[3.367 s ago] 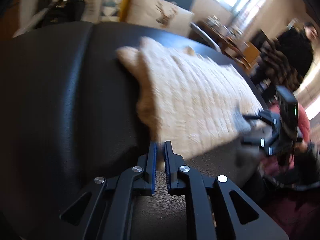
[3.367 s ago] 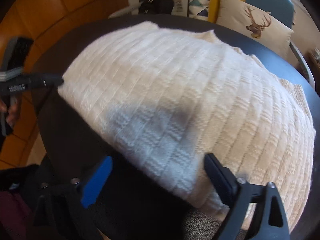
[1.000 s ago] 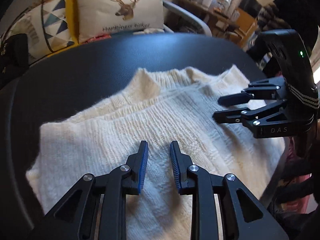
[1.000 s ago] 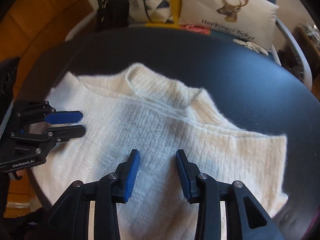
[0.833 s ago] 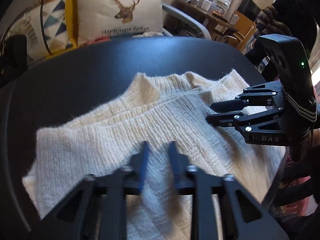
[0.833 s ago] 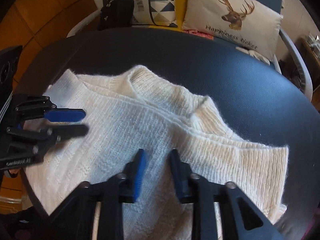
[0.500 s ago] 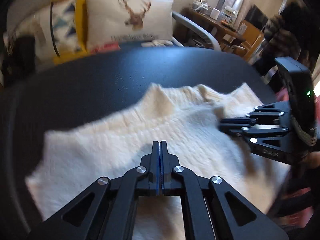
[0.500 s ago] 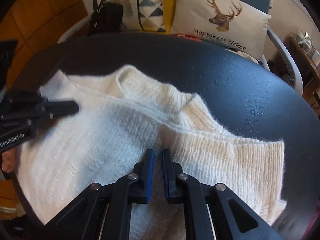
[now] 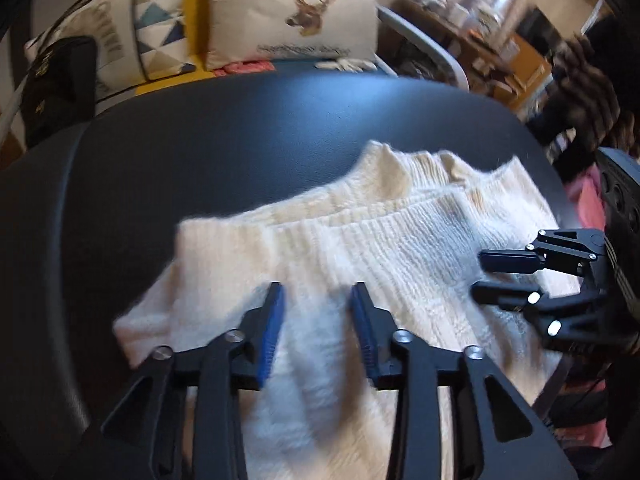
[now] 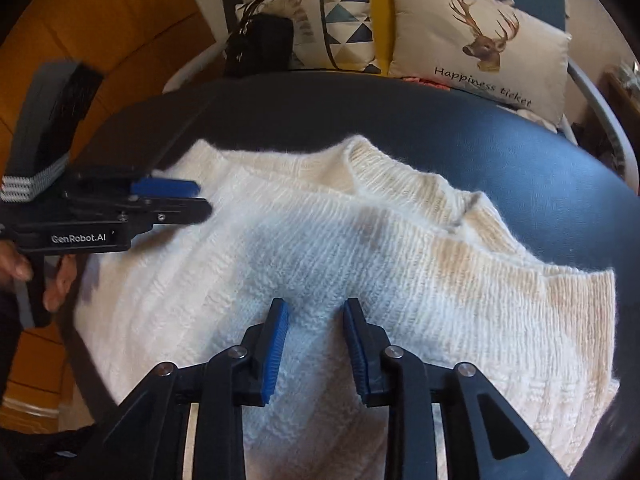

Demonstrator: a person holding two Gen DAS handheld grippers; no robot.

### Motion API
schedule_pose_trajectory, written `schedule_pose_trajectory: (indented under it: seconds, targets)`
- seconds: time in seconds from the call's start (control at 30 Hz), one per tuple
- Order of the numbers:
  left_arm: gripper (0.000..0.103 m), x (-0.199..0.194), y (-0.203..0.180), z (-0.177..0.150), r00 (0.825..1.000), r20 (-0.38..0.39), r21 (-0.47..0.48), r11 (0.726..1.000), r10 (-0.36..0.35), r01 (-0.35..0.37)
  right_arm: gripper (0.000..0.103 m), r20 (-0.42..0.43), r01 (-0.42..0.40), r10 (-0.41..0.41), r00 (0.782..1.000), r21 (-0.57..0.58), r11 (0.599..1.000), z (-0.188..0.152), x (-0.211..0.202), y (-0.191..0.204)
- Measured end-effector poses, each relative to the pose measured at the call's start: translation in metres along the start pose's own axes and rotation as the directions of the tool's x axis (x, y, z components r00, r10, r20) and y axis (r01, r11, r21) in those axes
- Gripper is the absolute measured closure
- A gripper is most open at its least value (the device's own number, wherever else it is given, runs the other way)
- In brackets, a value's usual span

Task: Fold clothes

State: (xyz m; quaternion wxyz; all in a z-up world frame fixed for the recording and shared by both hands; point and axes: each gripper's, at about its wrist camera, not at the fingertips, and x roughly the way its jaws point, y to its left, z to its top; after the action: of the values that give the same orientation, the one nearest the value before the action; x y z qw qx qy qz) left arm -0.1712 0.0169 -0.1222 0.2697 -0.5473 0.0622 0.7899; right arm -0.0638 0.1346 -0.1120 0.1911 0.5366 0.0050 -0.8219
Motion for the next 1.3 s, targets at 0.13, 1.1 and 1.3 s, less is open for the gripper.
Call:
schedule_pose_trajectory:
  seconds: [0.13,1.1,1.3]
  targets:
    - [0.092,0.008,-0.021,-0.004,0.995,0.060,0.085,0.993,0.079,-0.084,0.073,0.008,0.013,-0.012,1.000,-0.022,1.000,-0.002,-0.001,0.005]
    - [0.078,-0.009,0.021,-0.012,0.966,0.221,-0.109,0.987,0.137,-0.115,0.079,0.073,-0.022,0.022,0.997,-0.001,1.000,0.012,-0.003,-0.007]
    - [0.077,-0.016,0.030,-0.014,0.962,0.244,-0.194,0.978,0.122,-0.075,0.080,0.062,0.114,-0.120,0.991,0.085,0.990,0.027,-0.006,-0.028]
